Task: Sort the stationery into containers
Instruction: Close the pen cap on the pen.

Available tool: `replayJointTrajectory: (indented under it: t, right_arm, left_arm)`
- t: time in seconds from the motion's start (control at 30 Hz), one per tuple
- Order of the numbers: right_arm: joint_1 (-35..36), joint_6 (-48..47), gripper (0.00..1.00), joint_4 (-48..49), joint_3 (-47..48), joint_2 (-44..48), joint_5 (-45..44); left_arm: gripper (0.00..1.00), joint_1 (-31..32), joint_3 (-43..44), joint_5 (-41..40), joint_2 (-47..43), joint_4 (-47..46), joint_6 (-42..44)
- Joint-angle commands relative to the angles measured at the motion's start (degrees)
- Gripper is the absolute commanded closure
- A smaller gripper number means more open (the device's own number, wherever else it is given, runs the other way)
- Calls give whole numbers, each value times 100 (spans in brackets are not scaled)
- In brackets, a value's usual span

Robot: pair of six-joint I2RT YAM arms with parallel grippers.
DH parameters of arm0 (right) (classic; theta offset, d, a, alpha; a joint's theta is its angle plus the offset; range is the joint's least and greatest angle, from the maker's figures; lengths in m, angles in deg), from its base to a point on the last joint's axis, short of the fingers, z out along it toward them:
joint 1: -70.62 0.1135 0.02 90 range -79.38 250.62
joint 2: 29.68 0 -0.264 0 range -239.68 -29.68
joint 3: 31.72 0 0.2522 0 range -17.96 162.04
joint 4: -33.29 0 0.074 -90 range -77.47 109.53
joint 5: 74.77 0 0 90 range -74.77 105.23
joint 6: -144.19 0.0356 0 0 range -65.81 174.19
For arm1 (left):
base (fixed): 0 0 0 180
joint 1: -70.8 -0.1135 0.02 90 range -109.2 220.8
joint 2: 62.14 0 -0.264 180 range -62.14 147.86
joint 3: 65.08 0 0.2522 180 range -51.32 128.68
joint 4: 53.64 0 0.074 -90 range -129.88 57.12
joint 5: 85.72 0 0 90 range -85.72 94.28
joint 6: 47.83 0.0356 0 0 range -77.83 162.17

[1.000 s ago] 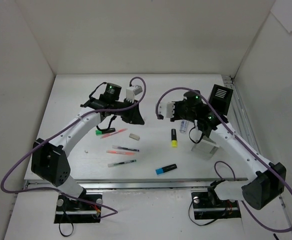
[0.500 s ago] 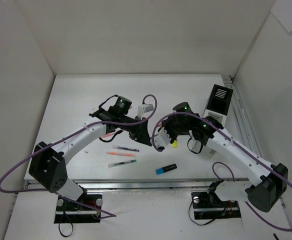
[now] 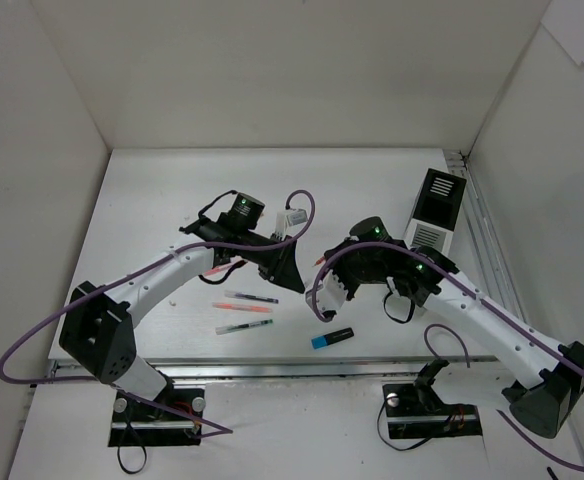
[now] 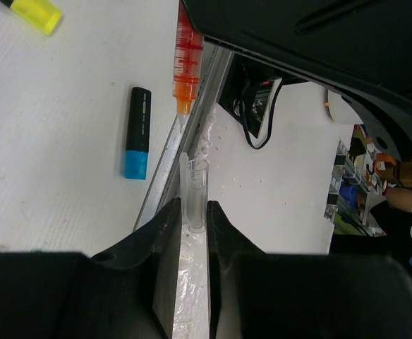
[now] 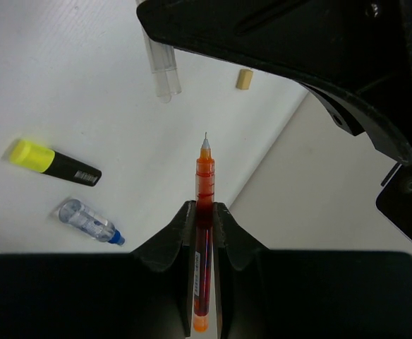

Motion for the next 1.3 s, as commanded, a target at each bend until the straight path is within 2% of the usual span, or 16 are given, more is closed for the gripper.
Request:
replayJointTrajectory:
  t: [0.0, 0.67, 1.27]
  right_arm:
    - [76, -110, 100, -11, 18, 0, -159]
    - [375, -198, 100, -319, 27, -106, -45]
    - [542, -505, 100, -503, 79, -255, 509]
  left_arm:
    - [100, -15, 175, 67, -163, -230, 52]
    - [100, -15, 114, -47, -163, -213, 105]
    - [100, -15, 96, -48, -181, -362, 202]
